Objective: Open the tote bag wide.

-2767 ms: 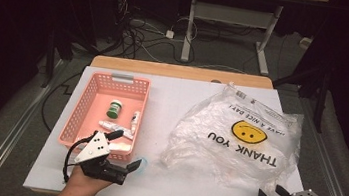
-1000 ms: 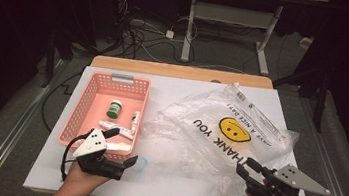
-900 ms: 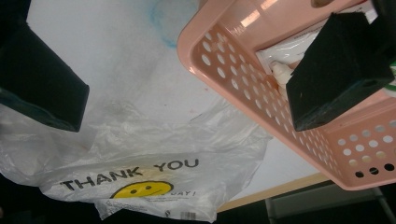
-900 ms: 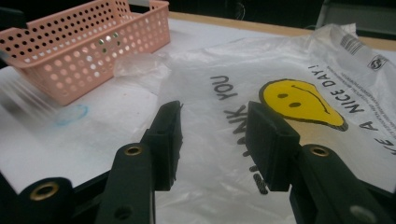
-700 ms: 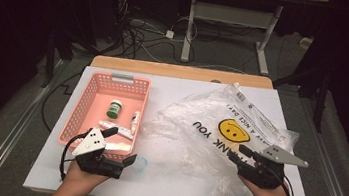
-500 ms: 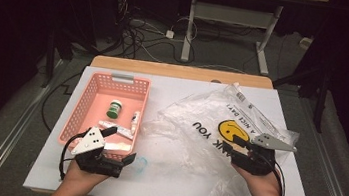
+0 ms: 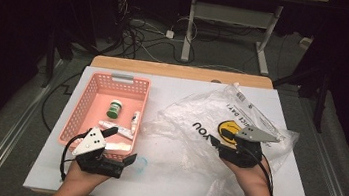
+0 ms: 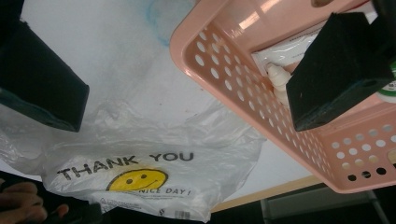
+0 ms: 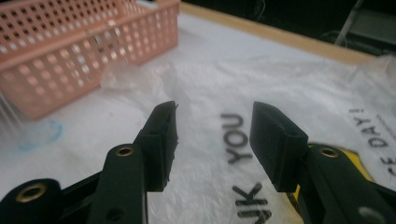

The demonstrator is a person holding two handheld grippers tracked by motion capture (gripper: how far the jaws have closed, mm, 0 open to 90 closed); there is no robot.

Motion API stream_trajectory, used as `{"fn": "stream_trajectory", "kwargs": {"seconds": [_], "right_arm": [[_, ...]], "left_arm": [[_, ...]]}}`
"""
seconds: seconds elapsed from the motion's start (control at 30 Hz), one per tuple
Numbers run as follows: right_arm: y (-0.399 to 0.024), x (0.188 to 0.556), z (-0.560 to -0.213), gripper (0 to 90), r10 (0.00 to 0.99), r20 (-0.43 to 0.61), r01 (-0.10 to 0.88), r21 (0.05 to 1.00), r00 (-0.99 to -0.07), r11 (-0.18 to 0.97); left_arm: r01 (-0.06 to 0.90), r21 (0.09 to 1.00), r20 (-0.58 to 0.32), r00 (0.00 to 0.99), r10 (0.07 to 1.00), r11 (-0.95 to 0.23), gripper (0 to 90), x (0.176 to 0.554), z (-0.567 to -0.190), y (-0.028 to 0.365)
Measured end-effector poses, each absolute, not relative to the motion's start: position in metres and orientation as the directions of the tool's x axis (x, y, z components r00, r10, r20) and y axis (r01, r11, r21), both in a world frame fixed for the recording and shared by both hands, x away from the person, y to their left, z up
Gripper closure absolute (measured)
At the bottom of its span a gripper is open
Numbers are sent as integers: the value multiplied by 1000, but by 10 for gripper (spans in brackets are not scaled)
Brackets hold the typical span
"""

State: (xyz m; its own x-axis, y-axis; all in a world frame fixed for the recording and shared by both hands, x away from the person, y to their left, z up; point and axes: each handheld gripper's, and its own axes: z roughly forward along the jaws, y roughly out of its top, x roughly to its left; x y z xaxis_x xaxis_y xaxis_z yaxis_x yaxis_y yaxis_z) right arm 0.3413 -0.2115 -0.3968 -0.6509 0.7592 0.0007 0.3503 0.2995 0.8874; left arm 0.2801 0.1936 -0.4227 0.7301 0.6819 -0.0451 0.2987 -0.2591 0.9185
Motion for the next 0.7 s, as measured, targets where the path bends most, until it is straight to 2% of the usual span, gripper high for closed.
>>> {"fn": "stream_trajectory", "kwargs": {"seconds": [0.1,0.43,0.7], "right_arm": [[-210,340,-392,516,743,13,330,901,-669,281],[-197,347,-430,494,708,53,427,828,-704,363],[-183,346,-450,397,696,45,464,775,-717,428]], "left_arm": [[301,919,-48,727,685,-256,0,280,-423,194],[301,921,-56,728,683,-245,0,280,-423,194],[301,919,-63,747,662,-253,0,280,-424,193]]}}
